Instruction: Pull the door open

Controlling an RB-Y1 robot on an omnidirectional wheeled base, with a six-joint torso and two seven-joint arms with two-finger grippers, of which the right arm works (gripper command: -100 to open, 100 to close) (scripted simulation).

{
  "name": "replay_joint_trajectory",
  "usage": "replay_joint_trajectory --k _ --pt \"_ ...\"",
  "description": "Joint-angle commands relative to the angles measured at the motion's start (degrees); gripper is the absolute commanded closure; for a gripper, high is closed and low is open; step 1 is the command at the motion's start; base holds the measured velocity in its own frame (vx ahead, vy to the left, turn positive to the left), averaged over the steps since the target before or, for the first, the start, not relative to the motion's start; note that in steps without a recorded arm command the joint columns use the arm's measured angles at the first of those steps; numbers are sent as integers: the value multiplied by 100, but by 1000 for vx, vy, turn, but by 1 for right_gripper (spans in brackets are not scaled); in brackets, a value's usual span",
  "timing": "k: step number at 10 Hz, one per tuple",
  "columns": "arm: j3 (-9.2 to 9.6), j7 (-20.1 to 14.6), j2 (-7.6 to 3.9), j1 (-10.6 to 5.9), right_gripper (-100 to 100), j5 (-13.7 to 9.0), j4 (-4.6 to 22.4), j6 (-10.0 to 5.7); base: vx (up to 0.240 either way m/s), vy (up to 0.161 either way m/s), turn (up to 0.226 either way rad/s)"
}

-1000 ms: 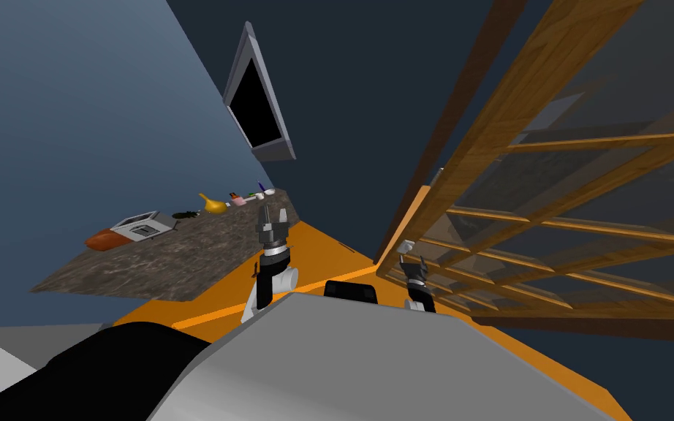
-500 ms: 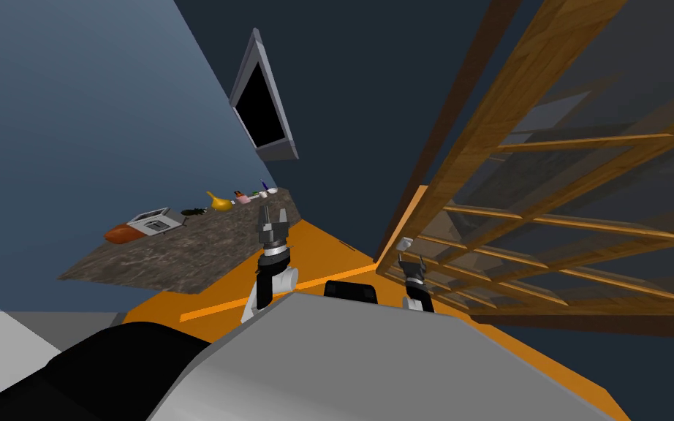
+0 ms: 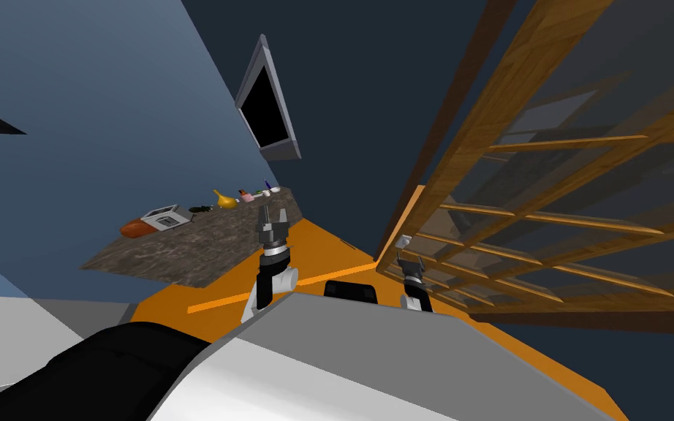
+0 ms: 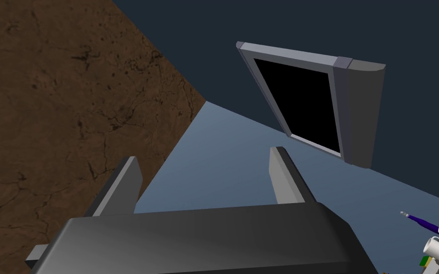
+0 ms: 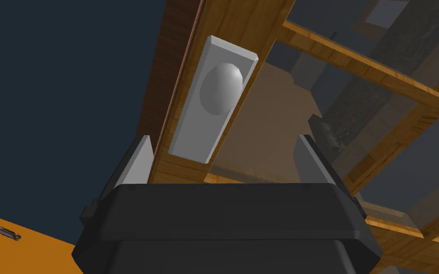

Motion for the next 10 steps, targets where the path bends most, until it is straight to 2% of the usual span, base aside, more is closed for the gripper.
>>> replay_joint_trajectory --k 1,10 --pt "56 -285 1 -21 -100 -112 0 8 -44 -4 34" --pt "300 -1516 9 -97 -100 -594 -22 53 -58 -7 26"
